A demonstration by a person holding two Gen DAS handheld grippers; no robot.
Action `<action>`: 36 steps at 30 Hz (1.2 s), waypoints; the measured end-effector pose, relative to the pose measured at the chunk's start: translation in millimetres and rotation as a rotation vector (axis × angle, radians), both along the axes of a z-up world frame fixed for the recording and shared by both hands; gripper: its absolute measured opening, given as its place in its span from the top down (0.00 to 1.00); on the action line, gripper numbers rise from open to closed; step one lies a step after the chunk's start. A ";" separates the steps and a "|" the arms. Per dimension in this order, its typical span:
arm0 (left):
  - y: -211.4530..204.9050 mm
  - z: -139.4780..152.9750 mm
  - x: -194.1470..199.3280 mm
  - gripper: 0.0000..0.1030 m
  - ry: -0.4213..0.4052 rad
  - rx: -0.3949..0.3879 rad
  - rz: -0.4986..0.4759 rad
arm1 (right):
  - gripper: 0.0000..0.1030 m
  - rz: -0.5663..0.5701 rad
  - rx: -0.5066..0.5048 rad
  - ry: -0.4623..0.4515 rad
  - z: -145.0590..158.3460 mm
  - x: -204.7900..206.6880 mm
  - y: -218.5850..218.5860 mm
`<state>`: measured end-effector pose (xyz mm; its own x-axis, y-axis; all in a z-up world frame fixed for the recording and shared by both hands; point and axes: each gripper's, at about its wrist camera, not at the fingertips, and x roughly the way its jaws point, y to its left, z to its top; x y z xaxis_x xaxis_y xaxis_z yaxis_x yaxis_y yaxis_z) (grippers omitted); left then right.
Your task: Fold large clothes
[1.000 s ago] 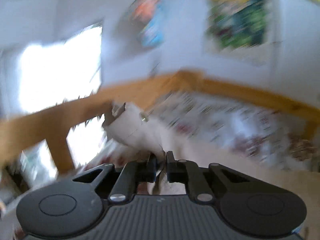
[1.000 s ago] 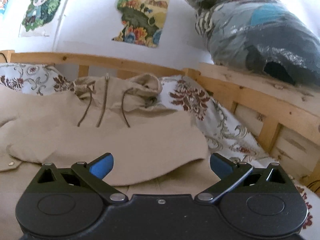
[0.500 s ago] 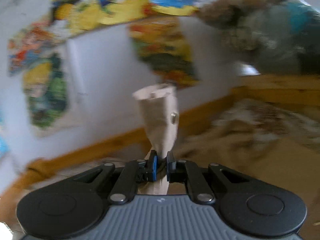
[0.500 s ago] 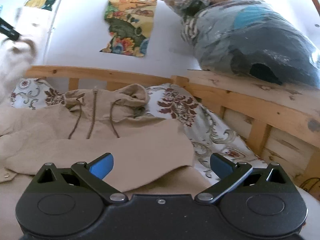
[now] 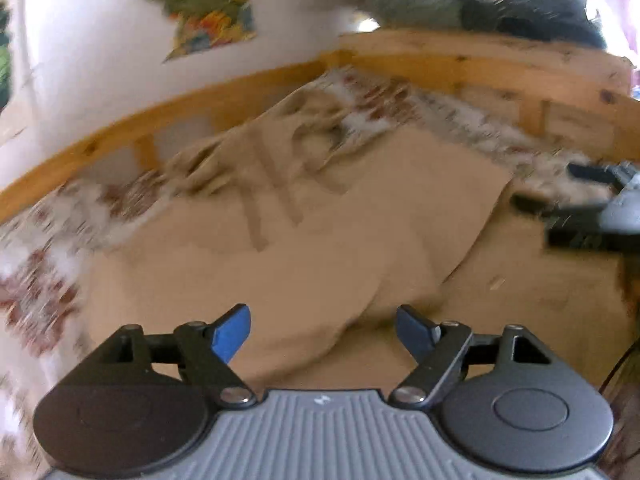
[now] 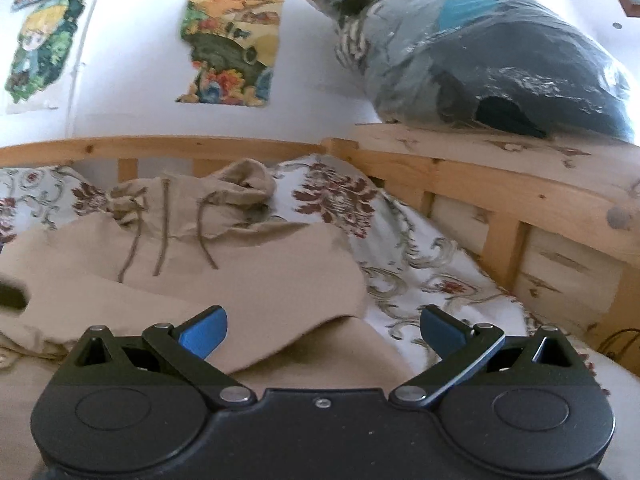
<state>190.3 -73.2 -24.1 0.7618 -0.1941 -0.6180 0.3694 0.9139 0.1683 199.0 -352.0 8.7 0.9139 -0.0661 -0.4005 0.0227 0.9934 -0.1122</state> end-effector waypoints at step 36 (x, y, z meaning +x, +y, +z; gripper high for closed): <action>147.6 7.6 49.2 0.05 0.092 0.138 0.506 | 0.22 0.345 0.227 0.264 -44.3 26.6 67.0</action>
